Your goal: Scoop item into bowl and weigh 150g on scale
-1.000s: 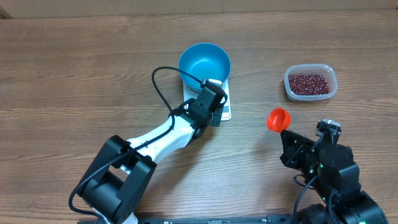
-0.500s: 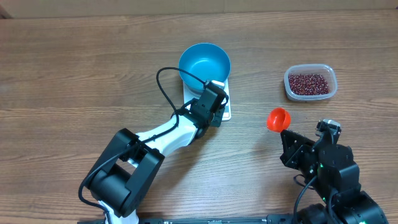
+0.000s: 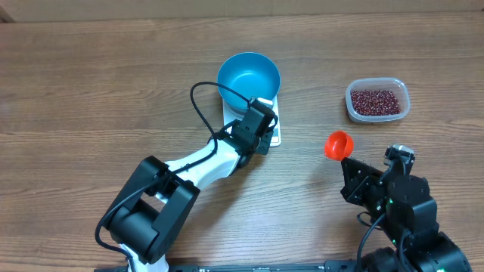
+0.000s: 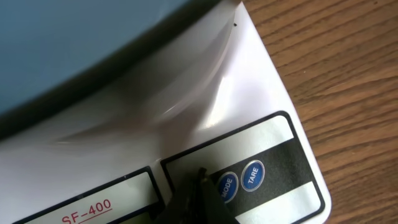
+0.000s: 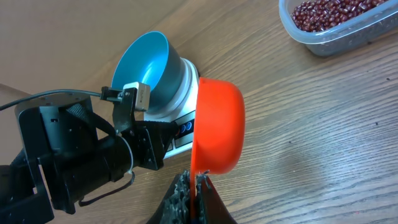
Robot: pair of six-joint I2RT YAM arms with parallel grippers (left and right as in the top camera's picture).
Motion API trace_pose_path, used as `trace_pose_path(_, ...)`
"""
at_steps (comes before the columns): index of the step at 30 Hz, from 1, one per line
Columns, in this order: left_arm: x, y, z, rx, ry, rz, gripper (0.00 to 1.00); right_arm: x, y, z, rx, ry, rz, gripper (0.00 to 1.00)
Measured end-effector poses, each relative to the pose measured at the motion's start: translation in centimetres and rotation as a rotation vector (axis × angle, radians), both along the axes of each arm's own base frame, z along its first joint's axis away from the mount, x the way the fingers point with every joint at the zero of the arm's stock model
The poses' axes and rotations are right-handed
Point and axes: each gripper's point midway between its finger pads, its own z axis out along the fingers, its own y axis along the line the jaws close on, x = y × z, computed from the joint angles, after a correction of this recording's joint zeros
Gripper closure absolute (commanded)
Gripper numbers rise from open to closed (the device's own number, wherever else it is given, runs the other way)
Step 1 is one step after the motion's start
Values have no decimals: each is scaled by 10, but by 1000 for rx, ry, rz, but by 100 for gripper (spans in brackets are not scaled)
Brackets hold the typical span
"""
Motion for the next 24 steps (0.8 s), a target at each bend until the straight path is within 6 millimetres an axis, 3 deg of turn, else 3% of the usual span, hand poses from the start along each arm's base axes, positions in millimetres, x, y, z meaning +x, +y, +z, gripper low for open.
trace_pose_path(24,-4,-1,-2,0,26,-11,96,0,0,0,0,0,-1,96)
